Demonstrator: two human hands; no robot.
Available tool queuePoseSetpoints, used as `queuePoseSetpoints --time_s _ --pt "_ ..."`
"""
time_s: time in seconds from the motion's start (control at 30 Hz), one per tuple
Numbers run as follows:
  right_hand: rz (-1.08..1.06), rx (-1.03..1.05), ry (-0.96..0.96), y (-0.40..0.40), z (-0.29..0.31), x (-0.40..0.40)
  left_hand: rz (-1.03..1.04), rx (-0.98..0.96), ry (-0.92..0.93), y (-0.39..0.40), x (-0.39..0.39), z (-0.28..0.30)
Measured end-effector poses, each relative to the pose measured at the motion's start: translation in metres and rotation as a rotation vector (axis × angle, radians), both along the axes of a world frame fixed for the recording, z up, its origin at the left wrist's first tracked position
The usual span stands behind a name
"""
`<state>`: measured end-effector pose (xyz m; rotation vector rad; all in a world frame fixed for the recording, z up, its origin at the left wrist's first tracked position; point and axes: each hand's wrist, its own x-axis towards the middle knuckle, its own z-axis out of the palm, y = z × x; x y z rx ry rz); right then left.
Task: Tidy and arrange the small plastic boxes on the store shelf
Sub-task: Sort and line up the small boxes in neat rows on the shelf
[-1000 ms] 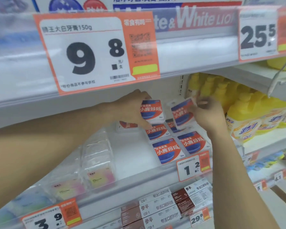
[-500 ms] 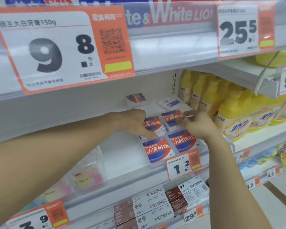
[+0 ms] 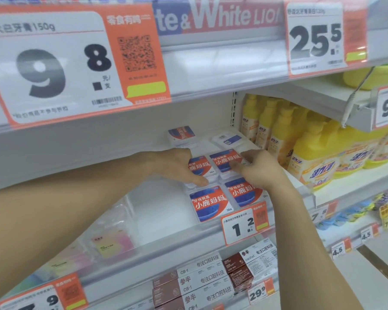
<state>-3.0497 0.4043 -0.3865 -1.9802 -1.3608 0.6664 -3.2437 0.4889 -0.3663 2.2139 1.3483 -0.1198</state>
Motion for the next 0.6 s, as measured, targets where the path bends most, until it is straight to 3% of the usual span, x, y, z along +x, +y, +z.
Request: queuePoseSetpoints --time_s 0.27,0.33,0.43,0.6 --pt "-0.005 -0.023 -0.052 0.001 0.006 0.004 -0.018 -0.010 -0.003 0.004 -0.008 0.008" --pt "-0.026 0.102 -0.141 0.013 0.012 0.007 0.025 0.089 -0.020 0.014 -0.018 0.016" --pt "0.106 0.154 -0.284 0.056 0.019 0.005 0.098 0.235 0.069 0.031 -0.037 0.027" --pt "0.112 -0.082 -0.463 0.123 0.013 0.011 0.036 0.021 0.248 0.046 -0.066 0.018"
